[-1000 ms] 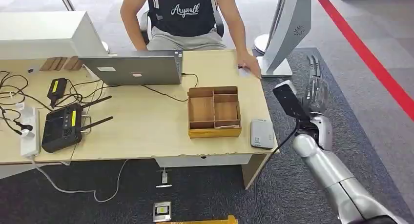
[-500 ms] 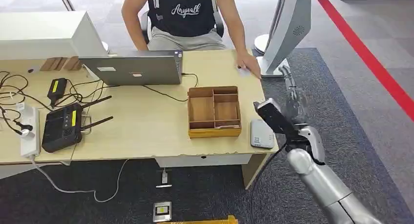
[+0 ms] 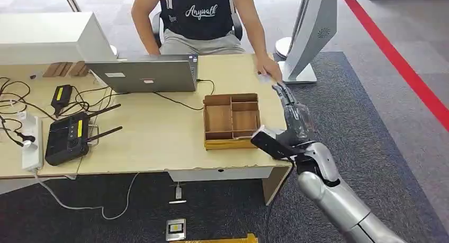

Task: Pass the card to the sensor for recognition and then transmit it.

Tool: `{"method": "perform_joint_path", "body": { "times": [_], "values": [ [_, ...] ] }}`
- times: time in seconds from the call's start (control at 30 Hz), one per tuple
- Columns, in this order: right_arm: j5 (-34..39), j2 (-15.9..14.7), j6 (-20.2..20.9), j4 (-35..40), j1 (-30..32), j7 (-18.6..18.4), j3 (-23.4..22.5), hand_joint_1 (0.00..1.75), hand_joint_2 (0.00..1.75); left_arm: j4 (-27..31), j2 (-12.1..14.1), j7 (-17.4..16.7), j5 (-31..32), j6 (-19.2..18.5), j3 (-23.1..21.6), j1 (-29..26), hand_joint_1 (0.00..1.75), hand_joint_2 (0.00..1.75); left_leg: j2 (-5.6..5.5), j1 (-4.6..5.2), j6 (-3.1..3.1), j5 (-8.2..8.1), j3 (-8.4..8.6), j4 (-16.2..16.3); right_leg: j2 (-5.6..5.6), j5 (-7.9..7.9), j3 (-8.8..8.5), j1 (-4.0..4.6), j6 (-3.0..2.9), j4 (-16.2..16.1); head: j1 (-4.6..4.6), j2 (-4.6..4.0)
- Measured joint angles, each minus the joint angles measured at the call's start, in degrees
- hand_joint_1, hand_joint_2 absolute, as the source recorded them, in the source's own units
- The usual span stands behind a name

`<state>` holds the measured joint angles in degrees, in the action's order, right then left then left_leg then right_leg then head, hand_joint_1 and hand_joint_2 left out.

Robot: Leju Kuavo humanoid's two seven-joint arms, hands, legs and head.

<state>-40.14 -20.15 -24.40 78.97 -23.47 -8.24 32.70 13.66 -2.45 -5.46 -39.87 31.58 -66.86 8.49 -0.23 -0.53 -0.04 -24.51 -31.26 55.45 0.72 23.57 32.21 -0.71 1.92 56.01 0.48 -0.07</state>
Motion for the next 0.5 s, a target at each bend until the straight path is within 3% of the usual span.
{"method": "perform_joint_path", "body": {
  "times": [0.2,0.5],
  "values": [
    [-13.52,0.88,4.25,-0.42,-0.54,-2.36,2.80,0.00,1.75,0.02,-0.02,-1.03,1.23,-1.01,-0.02,0.68,0.00,1.75,0.00,-0.01,-0.01,0.01,0.00,0.00,0.00,0.00,0.00,0.01,0.00,0.01,0.00,0.00],
    [-15.57,2.21,5.71,-1.92,-0.77,-2.91,5.97,0.00,1.75,0.02,-0.04,-1.03,1.60,-1.14,-0.02,0.93,0.00,1.75,0.00,-0.01,-0.01,0.00,-0.01,0.00,0.00,0.00,0.01,0.01,0.00,0.01,0.00,0.00]
  ]
}}
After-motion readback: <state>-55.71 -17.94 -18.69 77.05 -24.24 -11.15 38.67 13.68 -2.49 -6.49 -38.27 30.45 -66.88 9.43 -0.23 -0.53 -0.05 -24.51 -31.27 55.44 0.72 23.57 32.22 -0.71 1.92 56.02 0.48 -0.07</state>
